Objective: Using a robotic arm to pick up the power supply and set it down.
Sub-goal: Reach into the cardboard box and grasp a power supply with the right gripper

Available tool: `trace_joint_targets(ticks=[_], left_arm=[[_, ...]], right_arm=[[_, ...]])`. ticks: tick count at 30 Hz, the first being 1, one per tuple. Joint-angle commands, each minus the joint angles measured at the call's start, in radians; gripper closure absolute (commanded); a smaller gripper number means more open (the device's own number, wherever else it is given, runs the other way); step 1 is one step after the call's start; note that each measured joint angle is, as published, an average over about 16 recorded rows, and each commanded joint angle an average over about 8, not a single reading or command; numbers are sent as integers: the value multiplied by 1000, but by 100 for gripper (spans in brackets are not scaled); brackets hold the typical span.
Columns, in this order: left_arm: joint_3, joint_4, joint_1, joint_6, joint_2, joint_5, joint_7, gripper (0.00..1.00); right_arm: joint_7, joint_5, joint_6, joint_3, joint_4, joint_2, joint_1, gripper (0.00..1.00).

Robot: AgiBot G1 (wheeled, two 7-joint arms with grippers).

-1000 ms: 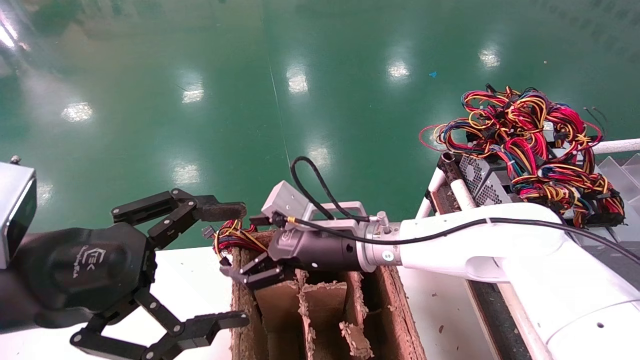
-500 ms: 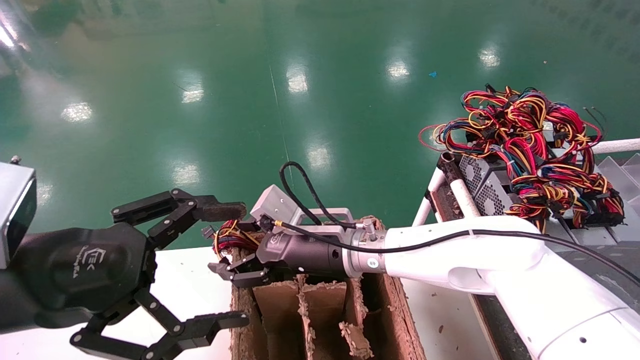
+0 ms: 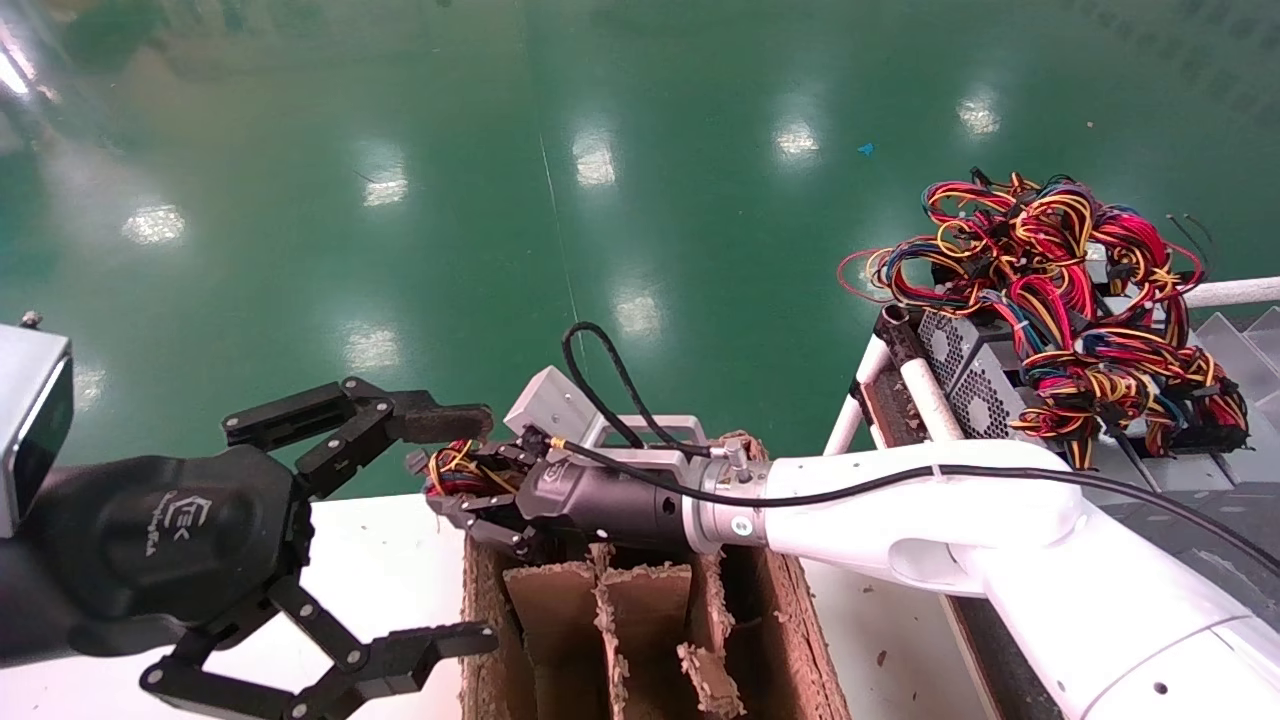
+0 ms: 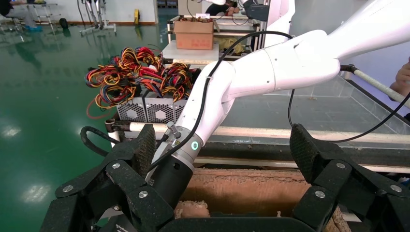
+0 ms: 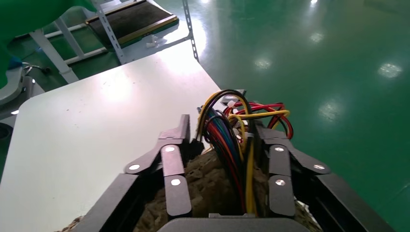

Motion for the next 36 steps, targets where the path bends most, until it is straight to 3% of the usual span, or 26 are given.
trace_joint_targets(ticks=[1, 21, 36], left_arm=[[0, 0, 0, 0, 0, 0, 0, 0], [1, 0, 0, 0, 0, -1, 0, 0], [1, 0, 0, -1, 0, -1, 1, 0]], right_arm=[[-5, 9, 6, -6, -4, 1, 1, 100], [-139, 148, -9, 36, -31, 35, 9, 100], [-154, 274, -90, 146, 124, 210, 18, 100]])
